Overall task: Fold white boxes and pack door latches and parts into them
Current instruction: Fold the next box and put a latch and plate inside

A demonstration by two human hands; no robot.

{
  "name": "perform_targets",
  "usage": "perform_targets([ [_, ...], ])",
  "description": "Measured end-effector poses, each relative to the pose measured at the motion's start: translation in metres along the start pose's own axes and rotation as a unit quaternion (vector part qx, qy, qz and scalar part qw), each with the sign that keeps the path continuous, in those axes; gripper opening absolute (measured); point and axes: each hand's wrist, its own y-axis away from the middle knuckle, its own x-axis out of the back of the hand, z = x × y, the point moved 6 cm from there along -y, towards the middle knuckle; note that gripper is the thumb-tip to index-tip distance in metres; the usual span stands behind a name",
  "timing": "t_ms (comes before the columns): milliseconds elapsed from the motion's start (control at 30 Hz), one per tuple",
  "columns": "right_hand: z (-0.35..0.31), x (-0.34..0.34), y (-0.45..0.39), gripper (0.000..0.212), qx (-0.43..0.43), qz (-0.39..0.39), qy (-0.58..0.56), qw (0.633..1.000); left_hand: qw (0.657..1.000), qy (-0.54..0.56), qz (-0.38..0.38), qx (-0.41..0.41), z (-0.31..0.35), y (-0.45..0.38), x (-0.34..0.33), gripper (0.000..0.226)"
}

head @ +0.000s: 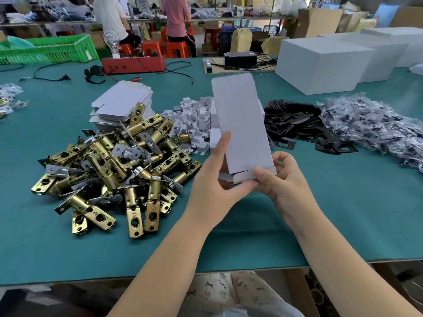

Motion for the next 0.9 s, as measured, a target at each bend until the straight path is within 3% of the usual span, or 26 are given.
perform_targets([
  [200,0.004,-0.005,0.004,0.059,-0.013,-0.042,0.060,0.997,0.986,0.139,-0.040,0.080,-0.008,-0.001,-0.005,0.059],
  [400,0.005,-0.010,0.006,0.072,0.016,-0.058,0.151,0.987,0.975,0.189,-0.057,0.097,-0.012,-0.001,-0.008,0.063],
  [500,0.004,-0.008,0.004,0.069,0.030,-0.041,0.168,0.984,0.981,0.160,-0.061,0.091,-0.010,0.000,-0.008,0.061],
  [733,0.003,-0.008,0.003,0.088,0.040,-0.034,0.161,0.986,0.998,0.004,-0.046,0.040,-0.007,0.000,-0.005,0.051],
  [900,0.002,-0.006,0.004,0.076,0.057,-0.020,0.142,0.988,0.998,-0.031,-0.043,0.013,-0.003,0.000,-0.003,0.064],
])
